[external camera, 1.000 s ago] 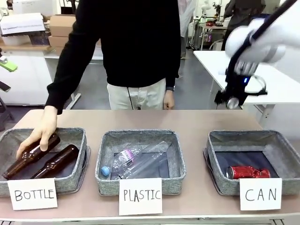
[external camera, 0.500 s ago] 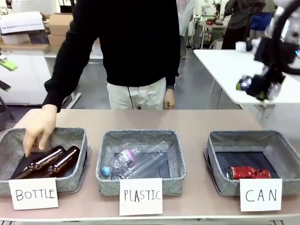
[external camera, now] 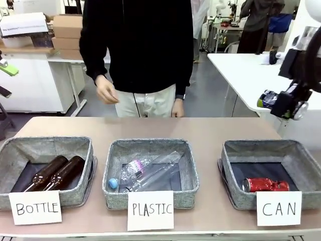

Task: Sort the can waste into the basket.
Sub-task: Pick up the can waste from the table and place it in the right Fabric basket.

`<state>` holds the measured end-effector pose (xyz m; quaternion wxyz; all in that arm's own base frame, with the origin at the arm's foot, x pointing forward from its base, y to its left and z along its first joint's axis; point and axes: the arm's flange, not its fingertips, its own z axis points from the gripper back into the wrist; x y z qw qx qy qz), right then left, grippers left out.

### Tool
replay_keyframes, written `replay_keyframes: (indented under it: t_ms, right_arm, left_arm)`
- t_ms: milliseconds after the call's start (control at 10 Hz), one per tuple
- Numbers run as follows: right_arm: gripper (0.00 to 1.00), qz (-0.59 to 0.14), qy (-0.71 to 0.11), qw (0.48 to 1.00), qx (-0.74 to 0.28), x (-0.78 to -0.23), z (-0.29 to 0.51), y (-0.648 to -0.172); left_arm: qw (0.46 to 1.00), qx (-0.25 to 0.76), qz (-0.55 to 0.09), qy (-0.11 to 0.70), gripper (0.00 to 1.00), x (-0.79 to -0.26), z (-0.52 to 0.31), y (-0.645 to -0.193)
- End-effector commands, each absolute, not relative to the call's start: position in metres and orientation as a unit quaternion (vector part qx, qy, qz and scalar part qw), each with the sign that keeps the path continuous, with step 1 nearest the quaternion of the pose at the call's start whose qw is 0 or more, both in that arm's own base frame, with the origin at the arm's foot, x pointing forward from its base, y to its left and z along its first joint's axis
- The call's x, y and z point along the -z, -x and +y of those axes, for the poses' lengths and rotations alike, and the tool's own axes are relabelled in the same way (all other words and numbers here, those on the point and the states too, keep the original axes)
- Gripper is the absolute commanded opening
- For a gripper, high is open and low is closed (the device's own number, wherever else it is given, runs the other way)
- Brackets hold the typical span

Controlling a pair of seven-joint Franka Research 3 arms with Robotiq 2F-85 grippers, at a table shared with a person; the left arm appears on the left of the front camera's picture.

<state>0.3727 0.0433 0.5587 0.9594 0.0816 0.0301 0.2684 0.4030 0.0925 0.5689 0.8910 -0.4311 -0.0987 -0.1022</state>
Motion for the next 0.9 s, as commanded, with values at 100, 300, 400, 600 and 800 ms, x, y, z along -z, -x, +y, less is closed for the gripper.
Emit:
replay_keyframes:
  t_ms: [100, 300, 400, 600, 800]
  right_arm:
    - [0.00, 0.075, -0.086, 0.955, -0.274, -0.510, 0.024, -0.383]
    - [0.00, 0.113, -0.085, 0.956, -0.258, -0.450, 0.011, -0.391]
    - [0.00, 0.124, -0.077, 0.958, -0.247, -0.428, 0.007, -0.396]
    - [0.00, 0.129, -0.087, 0.956, -0.250, -0.412, 0.004, -0.398]
    - [0.00, 0.131, -0.078, 0.957, -0.246, -0.411, 0.005, -0.403]
  left_arm:
    - [0.892, 0.102, -0.098, 0.429, 1.00, -0.570, 0.092, -0.401]
    - [0.892, 0.102, -0.098, 0.429, 1.00, -0.570, 0.092, -0.401]
    - [0.892, 0.102, -0.098, 0.429, 1.00, -0.570, 0.092, -0.401]
    - [0.892, 0.102, -0.098, 0.429, 1.00, -0.570, 0.092, -0.401]
    - [0.892, 0.102, -0.098, 0.429, 1.00, -0.570, 0.092, -0.401]
